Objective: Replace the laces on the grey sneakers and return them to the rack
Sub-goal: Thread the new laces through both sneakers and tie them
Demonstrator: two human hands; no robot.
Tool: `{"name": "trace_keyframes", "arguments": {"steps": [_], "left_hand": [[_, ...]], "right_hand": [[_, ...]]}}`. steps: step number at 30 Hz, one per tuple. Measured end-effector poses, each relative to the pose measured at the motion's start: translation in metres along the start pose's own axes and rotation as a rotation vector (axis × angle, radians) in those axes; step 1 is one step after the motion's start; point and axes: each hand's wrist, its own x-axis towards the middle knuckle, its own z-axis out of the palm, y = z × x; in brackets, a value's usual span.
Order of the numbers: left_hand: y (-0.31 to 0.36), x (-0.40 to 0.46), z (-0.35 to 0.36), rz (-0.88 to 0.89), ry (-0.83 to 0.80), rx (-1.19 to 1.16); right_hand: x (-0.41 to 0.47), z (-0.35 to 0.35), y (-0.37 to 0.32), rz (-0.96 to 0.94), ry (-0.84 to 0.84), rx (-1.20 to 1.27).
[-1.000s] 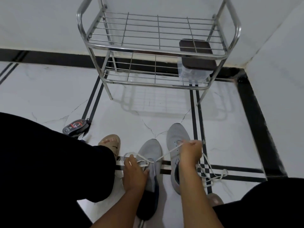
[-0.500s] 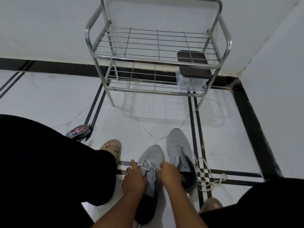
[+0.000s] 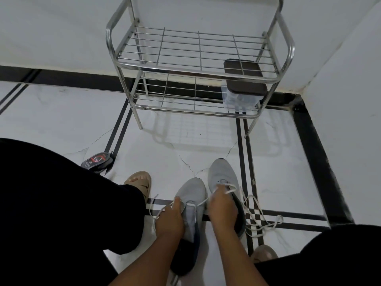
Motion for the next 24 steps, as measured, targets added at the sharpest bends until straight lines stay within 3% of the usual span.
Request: {"name": "trace_keyframes", "arguments": {"steps": [2, 4, 8, 17, 21, 24], "left_hand": [[-0.001, 0.001, -0.001, 0.029, -0.026, 0.016], [-0.001, 0.003, 0.0, 0.052, -0.049, 0.053], [0.002, 0.01, -0.005, 0.083, 0.028, 0.03], [0.002, 0.038, -0.013, 0.034, 0.021, 0.119], [0.011, 0.047, -0.023, -0.135, -0.219, -0.021], [0.018, 0.05, -0.04, -0.119, -0.304, -0.096]], "right_hand": [[-0.006, 0.02, -0.004, -0.126, -0.222, -0.132], [-0.01, 0.031, -0.002, -0.129, -0.293, -0.148], [-0.009, 0.033, 0.003, -0.066, -0.255, -0.081], [-0.007, 0.028, -0.004, 0.087, -0.252, 0.201], [0.006, 0.011, -0.019, 0.088, -0.268, 0.267], [0.013, -0.008, -0.029, 0.076, -0.262, 0.323]]}}
